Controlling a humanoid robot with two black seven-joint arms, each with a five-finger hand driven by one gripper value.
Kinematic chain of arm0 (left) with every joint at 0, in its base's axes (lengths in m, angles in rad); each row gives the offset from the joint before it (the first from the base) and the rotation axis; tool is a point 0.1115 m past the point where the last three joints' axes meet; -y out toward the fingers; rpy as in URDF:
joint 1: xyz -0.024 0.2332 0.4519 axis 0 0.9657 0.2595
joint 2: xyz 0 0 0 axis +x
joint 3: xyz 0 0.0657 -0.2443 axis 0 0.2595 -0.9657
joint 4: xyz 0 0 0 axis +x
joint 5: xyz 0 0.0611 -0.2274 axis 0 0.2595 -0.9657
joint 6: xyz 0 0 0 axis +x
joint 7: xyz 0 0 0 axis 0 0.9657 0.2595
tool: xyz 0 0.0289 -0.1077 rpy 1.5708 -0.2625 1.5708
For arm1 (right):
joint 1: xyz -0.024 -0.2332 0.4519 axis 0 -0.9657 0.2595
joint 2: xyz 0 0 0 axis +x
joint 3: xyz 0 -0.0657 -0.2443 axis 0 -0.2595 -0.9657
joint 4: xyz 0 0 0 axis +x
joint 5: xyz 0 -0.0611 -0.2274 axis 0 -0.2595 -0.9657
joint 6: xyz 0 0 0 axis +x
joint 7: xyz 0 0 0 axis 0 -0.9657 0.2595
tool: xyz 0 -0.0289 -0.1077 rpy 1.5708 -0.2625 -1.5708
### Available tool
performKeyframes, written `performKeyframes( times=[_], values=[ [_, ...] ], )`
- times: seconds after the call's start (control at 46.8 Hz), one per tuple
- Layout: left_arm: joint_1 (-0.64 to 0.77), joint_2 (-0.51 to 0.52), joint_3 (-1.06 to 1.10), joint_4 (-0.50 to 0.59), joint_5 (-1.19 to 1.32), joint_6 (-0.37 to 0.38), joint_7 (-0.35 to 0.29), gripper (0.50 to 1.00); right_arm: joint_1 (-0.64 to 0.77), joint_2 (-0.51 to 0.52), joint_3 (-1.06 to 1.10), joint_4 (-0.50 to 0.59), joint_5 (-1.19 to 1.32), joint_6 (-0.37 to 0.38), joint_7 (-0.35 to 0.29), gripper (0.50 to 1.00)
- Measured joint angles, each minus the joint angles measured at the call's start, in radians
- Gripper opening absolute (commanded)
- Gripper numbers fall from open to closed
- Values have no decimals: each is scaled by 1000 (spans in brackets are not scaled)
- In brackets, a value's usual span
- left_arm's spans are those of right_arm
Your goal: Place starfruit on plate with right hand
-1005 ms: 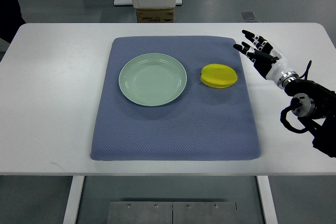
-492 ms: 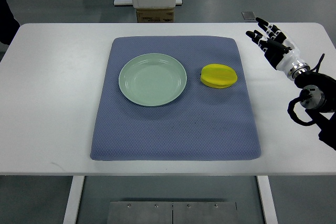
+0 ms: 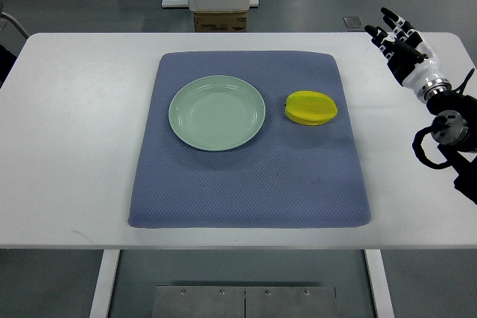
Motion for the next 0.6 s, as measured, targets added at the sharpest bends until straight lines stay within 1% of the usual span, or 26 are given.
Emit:
performKeyframes(
  times=[0.021,0.086,0.15,0.214,0.406,0.492,0.599],
  values=[
    [-1,0,0,0,0,0,0,1000,-1,0,-1,-1,0,0,7,1000],
    [-3,0,0,0,0,0,0,1000,-6,2,-5,-1,-2,0,60,1000],
    [-2,0,0,0,0,0,0,1000,-8,2,-14,4,-11,3,139,1000],
    [0,0,0,0,-1,0,0,1000,-6,2,-32,12,-18,9,181,1000],
    [0,0,0,0,-1,0,0,1000,26,5,-100,30,-24,9,189,1000],
    [0,0,0,0,-1,0,0,1000,31,3,-128,77,-29,1,196,1000],
    [-1,0,0,0,-1,0,0,1000,26,-38,-165,187,-51,-9,197,1000]
  ],
)
